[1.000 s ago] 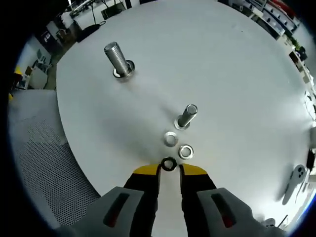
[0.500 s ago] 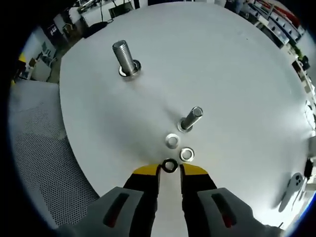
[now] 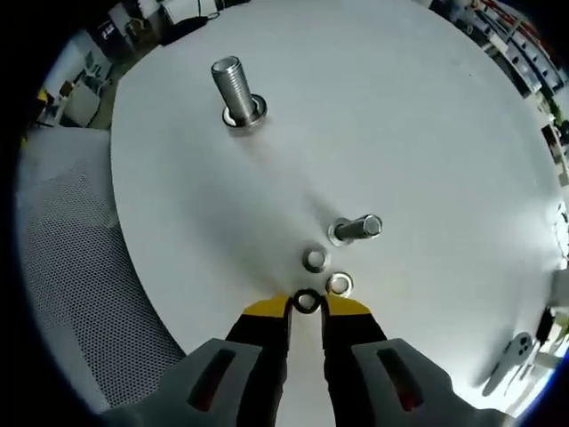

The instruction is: Place the washer onto the threaded stud by aligning its center hole with the stud, sliding it down to the base, and recovering from edge contact or off-axis alignment until the washer reaches the visible bottom stop.

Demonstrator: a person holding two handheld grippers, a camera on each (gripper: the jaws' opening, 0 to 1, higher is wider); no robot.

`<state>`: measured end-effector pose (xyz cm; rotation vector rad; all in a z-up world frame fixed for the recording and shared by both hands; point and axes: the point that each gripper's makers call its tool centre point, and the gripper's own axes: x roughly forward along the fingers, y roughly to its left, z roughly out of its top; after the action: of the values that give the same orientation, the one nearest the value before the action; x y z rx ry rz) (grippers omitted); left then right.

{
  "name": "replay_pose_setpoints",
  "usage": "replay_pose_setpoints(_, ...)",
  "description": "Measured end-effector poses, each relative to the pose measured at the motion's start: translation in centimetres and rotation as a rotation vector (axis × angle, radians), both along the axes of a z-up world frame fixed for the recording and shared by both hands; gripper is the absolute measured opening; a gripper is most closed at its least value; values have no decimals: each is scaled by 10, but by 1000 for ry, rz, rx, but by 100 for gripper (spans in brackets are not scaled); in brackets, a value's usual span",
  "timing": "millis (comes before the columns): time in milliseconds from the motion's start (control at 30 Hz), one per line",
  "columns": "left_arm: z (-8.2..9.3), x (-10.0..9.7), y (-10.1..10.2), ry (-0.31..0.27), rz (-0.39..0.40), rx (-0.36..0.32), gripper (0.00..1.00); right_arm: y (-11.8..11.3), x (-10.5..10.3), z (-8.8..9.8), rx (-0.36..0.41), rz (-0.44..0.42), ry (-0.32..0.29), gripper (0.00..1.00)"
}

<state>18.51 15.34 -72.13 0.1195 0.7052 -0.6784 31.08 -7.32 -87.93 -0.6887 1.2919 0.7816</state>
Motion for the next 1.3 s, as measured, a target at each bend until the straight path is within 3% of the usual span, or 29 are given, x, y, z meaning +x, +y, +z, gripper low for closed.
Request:
replay_pose_setpoints(100,0,0,0,1,-3,2,20,1,-2,0,-20,2,-10,16)
replay_pose_setpoints(233,1,0,-1,-2,-2,-2,20,0,0,0,20,-115,-50,15)
replay_pose_setpoints(400,2,0,0,-5,0,-5,20,-1,-2,1,45,-107,-89,15)
replay_pose_setpoints(767,2,-1,-1,-10,-6,-2,20,0,-2,2,52,-179,-108,15)
replay_pose_setpoints(1000,2,0,0,-13,-2,-3,20,1,-11,0,65,-179,-132,15)
replay_pose_setpoints(1300,4,2,-1,-18,0,-8,20,0,-8,1,91,-250,-104,15)
